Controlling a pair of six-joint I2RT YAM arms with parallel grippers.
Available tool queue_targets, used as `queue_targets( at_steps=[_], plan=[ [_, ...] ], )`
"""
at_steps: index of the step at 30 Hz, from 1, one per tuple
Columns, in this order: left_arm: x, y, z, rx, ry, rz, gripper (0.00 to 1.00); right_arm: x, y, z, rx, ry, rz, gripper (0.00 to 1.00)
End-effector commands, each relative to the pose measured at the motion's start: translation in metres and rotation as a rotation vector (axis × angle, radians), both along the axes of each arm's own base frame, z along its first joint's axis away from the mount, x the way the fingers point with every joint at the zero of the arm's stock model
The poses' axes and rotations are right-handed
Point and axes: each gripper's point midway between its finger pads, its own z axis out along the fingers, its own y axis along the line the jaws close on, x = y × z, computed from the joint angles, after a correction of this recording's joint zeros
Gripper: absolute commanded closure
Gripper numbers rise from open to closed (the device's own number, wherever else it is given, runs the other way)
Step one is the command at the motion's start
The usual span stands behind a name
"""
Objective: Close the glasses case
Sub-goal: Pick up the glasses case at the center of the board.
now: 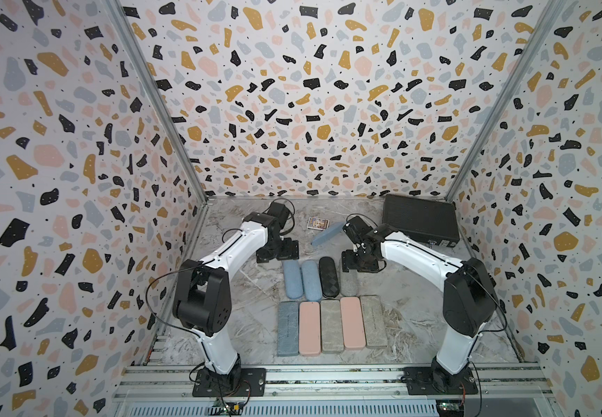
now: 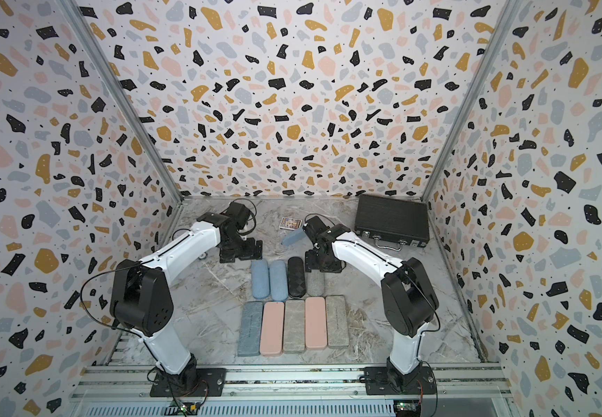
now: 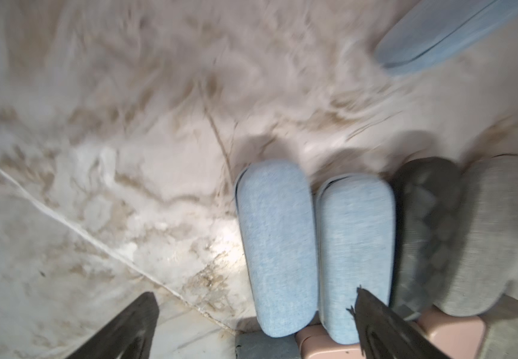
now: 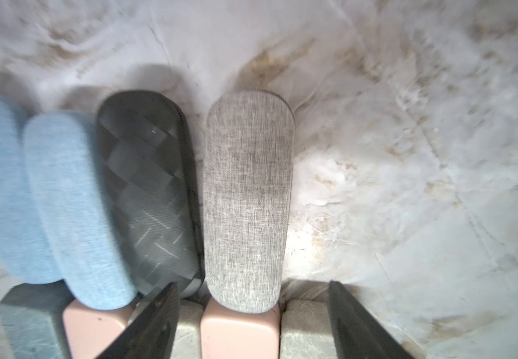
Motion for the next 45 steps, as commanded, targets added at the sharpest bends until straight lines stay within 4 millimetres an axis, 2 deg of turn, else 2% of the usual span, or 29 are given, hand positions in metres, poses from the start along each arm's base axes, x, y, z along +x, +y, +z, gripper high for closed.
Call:
queue_targets(
  at_steps=[1,3,6,11,17,21,25,26,28,34,39,40,42,45],
  plan=[
    [0.025,-0.025,0.012,-0.046,-0.037,-0.167,0.01,0.014,-0.027,0.045,0.015,-0.094,-0.07,0.23],
    [0.045,-0.043,0.016,-0.075,-0.062,-0.247,0.01,0.018,-0.04,0.052,0.023,-0.105,-0.091,0.23],
    [0.071,-0.069,0.009,-0.067,-0.085,-0.376,0.01,0.019,-0.06,0.053,0.033,-0.094,-0.108,0.23],
    [0.092,-0.109,-0.01,0.002,-0.085,-0.556,0.01,0.013,-0.087,0.039,0.005,-0.05,-0.109,0.23],
    [0.11,-0.134,-0.033,0.076,-0.105,-0.649,0.01,0.007,-0.108,0.023,-0.003,0.0,-0.14,0.23],
    [0.111,-0.147,-0.045,0.094,-0.12,-0.68,0.01,0.004,-0.114,0.015,-0.003,0.023,-0.154,0.22],
    [0.11,-0.152,-0.062,0.125,-0.103,-0.694,0.01,0.003,-0.115,0.015,-0.001,0.026,-0.16,0.22],
    [0.11,-0.152,-0.067,0.132,-0.096,-0.695,0.04,0.003,-0.115,0.016,0.002,0.023,-0.161,0.22],
    [0.11,-0.151,-0.073,0.147,-0.089,-0.695,0.21,0.002,-0.115,0.017,0.004,0.022,-0.16,0.22],
    [0.115,-0.151,-0.083,0.166,-0.101,-0.707,0.32,0.0,-0.115,0.016,0.011,0.027,-0.169,0.23],
    [0.116,-0.151,-0.091,0.167,-0.093,-0.714,0.58,-0.006,-0.118,0.018,0.011,0.022,-0.186,0.23],
    [0.116,-0.152,-0.091,0.165,-0.094,-0.712,0.61,-0.007,-0.119,0.019,0.012,0.02,-0.187,0.22],
    [0.115,-0.154,-0.089,0.151,-0.094,-0.708,0.73,-0.009,-0.12,0.02,0.01,0.016,-0.191,0.23],
    [0.117,-0.157,-0.077,0.128,-0.116,-0.685,0.81,-0.011,-0.12,0.022,0.014,0.016,-0.193,0.23]
  ],
)
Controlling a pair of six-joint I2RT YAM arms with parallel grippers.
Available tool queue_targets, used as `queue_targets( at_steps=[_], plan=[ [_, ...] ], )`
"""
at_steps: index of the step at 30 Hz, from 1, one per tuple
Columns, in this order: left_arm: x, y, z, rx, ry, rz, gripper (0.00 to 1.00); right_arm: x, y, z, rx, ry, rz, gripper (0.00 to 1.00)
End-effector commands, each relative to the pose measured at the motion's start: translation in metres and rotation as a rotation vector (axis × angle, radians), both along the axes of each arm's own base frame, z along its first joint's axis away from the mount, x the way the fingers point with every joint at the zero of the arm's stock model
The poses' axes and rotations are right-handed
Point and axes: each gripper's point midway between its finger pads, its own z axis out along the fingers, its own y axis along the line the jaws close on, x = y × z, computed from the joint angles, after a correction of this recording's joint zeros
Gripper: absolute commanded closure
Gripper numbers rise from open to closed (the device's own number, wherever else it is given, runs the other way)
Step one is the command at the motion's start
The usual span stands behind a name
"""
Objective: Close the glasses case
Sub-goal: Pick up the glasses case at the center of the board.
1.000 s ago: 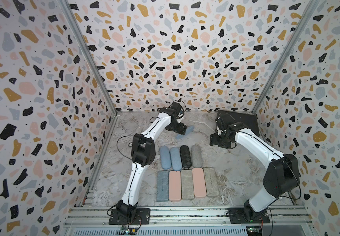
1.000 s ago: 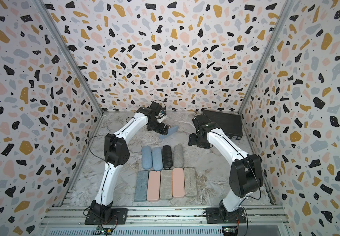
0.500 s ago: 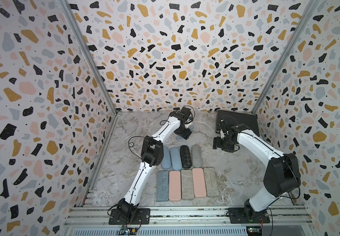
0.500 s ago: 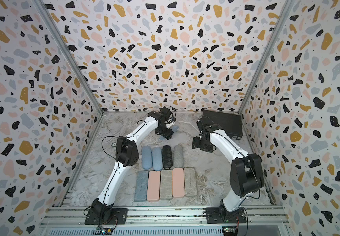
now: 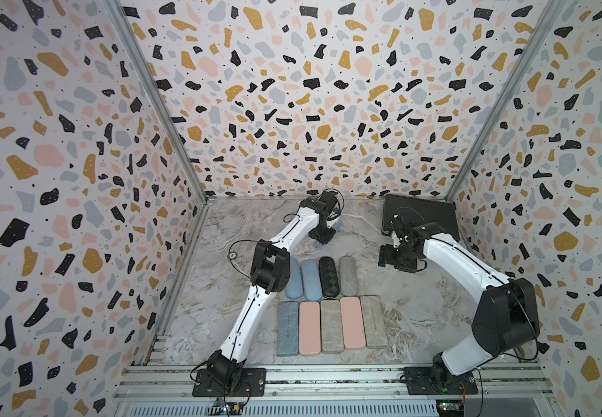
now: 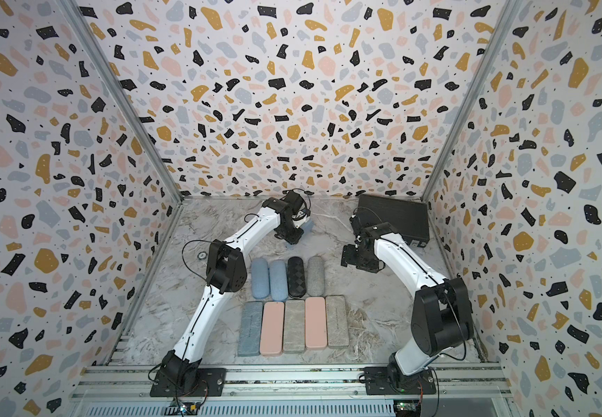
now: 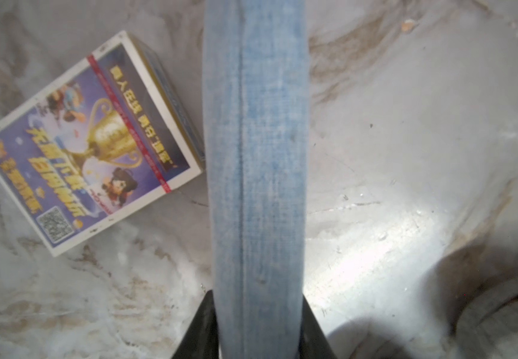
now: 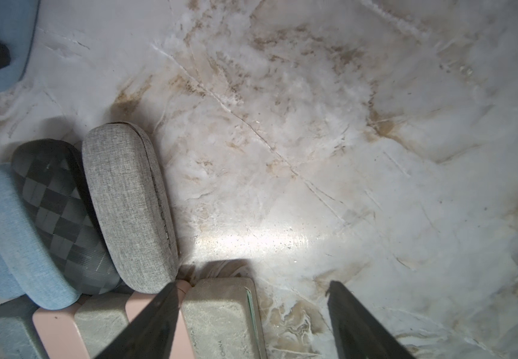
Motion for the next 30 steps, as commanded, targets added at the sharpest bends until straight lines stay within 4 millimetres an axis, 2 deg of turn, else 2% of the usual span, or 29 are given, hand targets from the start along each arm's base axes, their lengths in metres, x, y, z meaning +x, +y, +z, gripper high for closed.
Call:
queue_targets(
  at_steps=[1,4,7,11,14,17,22,26,30],
  plan=[
    [0.0,-0.01,0.011,-0.049,-0.01,0.005,0.83,-0.008,-0.005,0.011,0.002,-0.008,-0.018,0.23],
    [0.0,-0.021,0.04,-0.143,-0.031,0.028,0.88,-0.01,-0.005,0.014,0.009,-0.016,-0.023,0.23],
    [-0.008,-0.038,0.079,-0.294,-0.016,0.057,0.89,-0.013,-0.008,0.018,0.007,-0.03,-0.027,0.23],
    [-0.038,-0.072,0.131,-0.534,0.058,0.059,0.89,-0.018,-0.013,0.027,-0.003,-0.056,-0.027,0.23],
    [-0.067,-0.094,0.153,-0.654,0.113,0.056,0.89,-0.022,-0.017,0.033,-0.013,-0.07,-0.031,0.22],
    [-0.092,-0.115,0.164,-0.761,0.198,0.101,0.89,-0.028,-0.025,0.042,-0.036,-0.09,-0.04,0.23],
    [-0.128,-0.158,0.151,-0.898,0.397,0.225,0.9,-0.042,-0.045,0.058,-0.107,-0.131,-0.064,0.22],
    [-0.161,-0.19,0.12,-0.842,0.488,0.236,0.9,-0.057,-0.06,0.065,-0.157,-0.136,-0.072,0.22],
    [-0.171,-0.203,0.09,-0.791,0.535,0.285,0.9,-0.07,-0.071,0.072,-0.19,-0.151,-0.079,0.22]
  ],
)
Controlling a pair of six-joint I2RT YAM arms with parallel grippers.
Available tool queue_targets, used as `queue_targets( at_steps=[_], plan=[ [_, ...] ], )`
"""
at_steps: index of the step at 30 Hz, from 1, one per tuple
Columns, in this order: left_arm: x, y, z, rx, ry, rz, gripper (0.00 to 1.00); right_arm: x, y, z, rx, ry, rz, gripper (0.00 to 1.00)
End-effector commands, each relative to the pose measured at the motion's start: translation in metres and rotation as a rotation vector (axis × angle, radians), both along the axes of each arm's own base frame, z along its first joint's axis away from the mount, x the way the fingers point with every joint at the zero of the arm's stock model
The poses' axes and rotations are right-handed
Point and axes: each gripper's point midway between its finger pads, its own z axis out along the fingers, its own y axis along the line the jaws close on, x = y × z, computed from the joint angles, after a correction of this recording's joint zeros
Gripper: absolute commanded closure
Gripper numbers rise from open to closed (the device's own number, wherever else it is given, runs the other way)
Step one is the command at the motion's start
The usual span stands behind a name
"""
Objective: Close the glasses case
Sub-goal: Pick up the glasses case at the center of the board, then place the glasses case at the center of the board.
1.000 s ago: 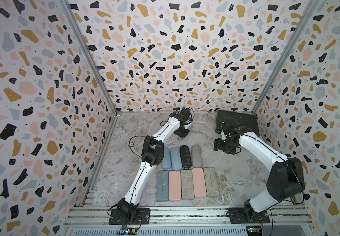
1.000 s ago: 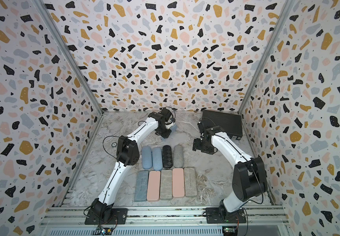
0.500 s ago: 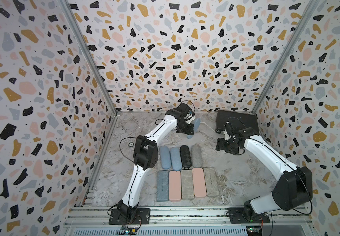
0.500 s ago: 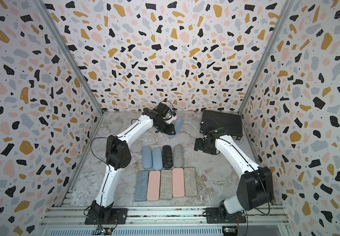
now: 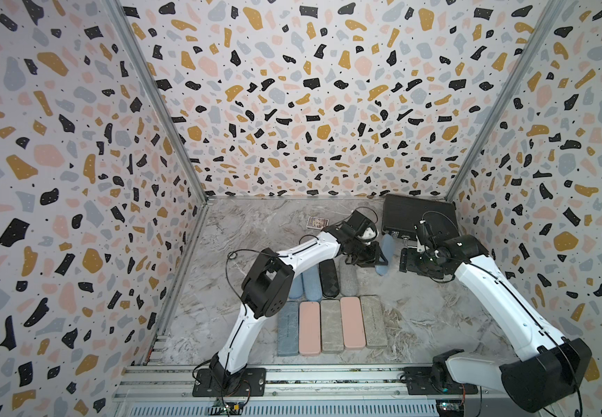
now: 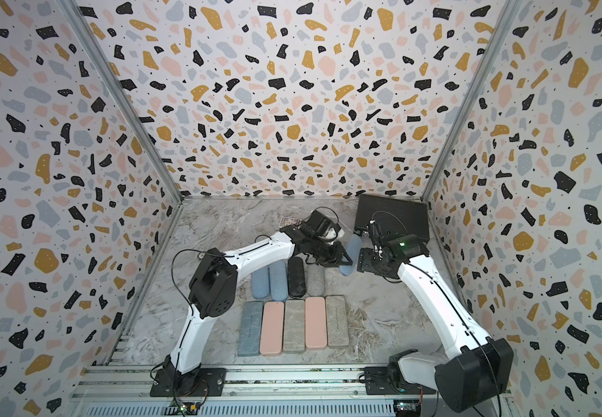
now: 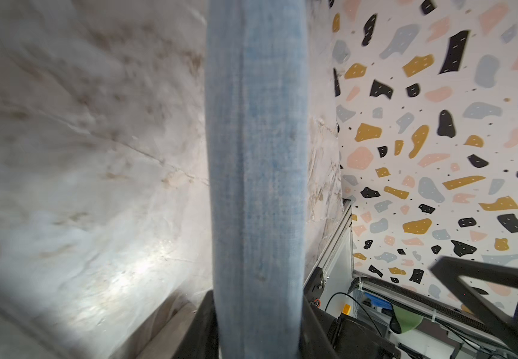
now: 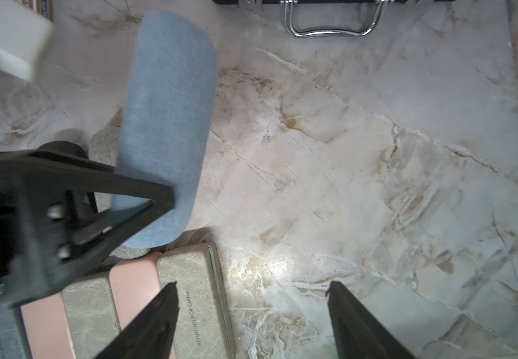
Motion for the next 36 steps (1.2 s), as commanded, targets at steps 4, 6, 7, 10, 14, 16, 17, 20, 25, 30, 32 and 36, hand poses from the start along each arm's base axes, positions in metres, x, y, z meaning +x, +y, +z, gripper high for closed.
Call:
queue_targets(
  at_steps=[4,6,7,10,14,16,17,20,25,30,32,36],
  plan=[
    [-0.007,-0.018,-0.011,0.012,0.045,0.039,0.9,-0.027,-0.026,0.005,-0.089,0.015,-0.024,0.21],
    [-0.013,-0.02,-0.019,0.062,0.036,0.03,0.9,-0.03,-0.028,0.005,-0.096,0.014,-0.028,0.21],
    [-0.015,-0.02,-0.023,0.085,0.027,0.028,0.9,-0.03,-0.029,0.005,-0.096,0.015,-0.028,0.21],
    [-0.02,-0.022,-0.036,0.123,0.036,0.021,0.88,-0.031,-0.028,0.003,-0.09,0.02,-0.028,0.2],
    [-0.024,-0.02,-0.05,0.152,0.053,0.025,0.8,-0.032,-0.027,0.001,-0.085,0.028,-0.027,0.2],
    [-0.025,-0.02,-0.053,0.156,0.054,0.026,0.75,-0.032,-0.027,0.001,-0.085,0.027,-0.027,0.2],
    [-0.024,-0.02,-0.054,0.156,0.056,0.028,0.73,-0.033,-0.027,0.001,-0.085,0.026,-0.026,0.2],
    [-0.025,-0.02,-0.06,0.159,0.068,0.029,0.69,-0.033,-0.027,0.001,-0.079,0.025,-0.028,0.2],
    [-0.028,-0.023,-0.069,0.154,0.092,0.021,0.65,-0.036,-0.027,0.001,-0.07,0.024,-0.031,0.2],
    [-0.029,-0.022,-0.07,0.157,0.091,0.019,0.5,-0.037,-0.026,-0.004,-0.067,0.041,-0.031,0.2],
    [-0.029,-0.022,-0.069,0.155,0.089,0.018,0.45,-0.037,-0.025,-0.006,-0.068,0.049,-0.029,0.2],
    [-0.028,-0.02,-0.067,0.16,0.081,0.019,0.4,-0.034,-0.023,-0.011,-0.069,0.072,-0.024,0.2]
  ],
)
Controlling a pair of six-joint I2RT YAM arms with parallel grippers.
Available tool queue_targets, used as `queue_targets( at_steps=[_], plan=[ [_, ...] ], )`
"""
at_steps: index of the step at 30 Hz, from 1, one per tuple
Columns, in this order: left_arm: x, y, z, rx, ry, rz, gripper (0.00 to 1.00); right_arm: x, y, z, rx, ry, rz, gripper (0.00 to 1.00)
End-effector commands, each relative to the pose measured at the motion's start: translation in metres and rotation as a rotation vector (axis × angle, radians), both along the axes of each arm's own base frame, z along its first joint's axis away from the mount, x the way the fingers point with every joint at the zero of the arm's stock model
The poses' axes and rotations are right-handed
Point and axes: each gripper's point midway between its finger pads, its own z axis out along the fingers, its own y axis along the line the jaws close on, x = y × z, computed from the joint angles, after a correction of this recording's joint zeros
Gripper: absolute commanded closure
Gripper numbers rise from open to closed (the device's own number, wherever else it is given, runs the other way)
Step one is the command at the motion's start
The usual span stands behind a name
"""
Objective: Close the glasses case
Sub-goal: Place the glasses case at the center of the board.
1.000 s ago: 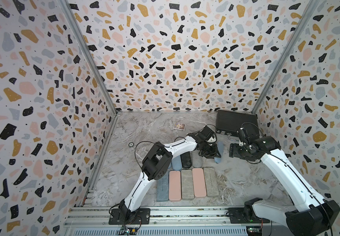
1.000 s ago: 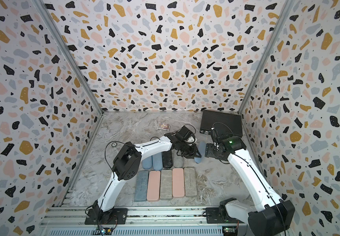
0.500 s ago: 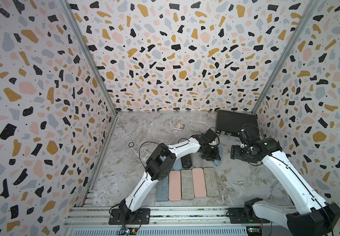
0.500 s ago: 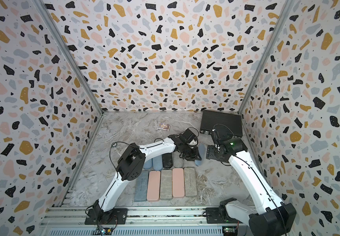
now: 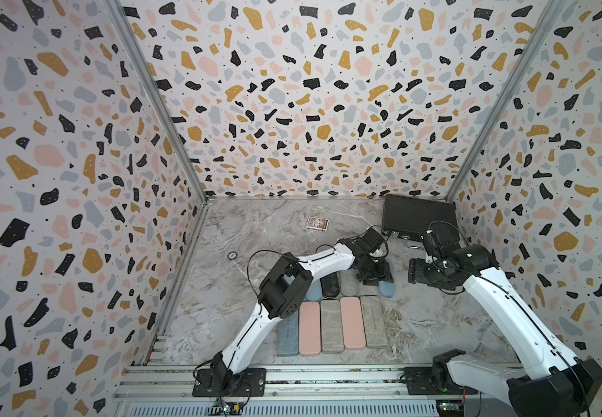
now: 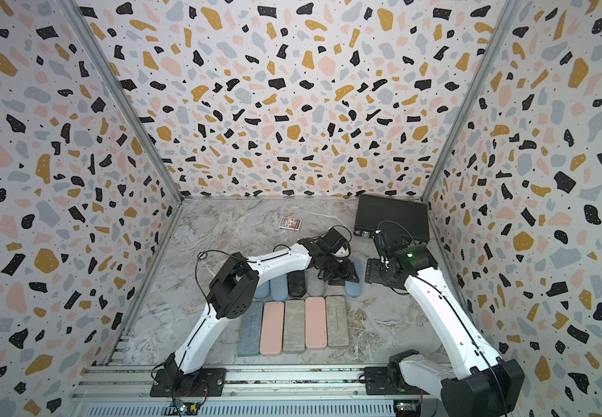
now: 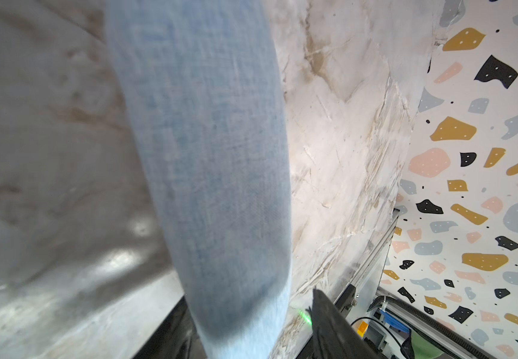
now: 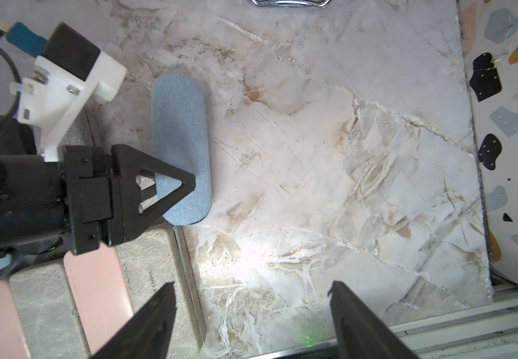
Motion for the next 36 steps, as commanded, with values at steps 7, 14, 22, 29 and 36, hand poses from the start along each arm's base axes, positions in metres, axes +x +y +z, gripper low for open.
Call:
queue_targets(
  at_steps=[7,14,22,29,36],
  plan=[
    [0.009,0.012,0.031,0.025,-0.097,-0.018,0.37,0.005,0.011,-0.012,0.034,0.059,0.018,0.2],
    [0.048,0.077,0.084,0.105,-0.244,0.084,0.36,0.019,0.026,-0.021,0.071,0.08,0.071,0.19],
    [0.072,0.177,0.154,0.115,-0.363,0.231,0.31,0.048,0.037,-0.077,0.008,0.222,0.148,0.2],
    [0.073,0.279,0.143,0.166,-0.326,0.411,0.3,0.073,0.05,-0.096,0.025,0.241,0.168,0.2],
    [0.058,0.357,0.104,0.214,-0.228,0.564,0.3,0.081,0.059,-0.115,0.056,0.271,0.17,0.2]
  ],
)
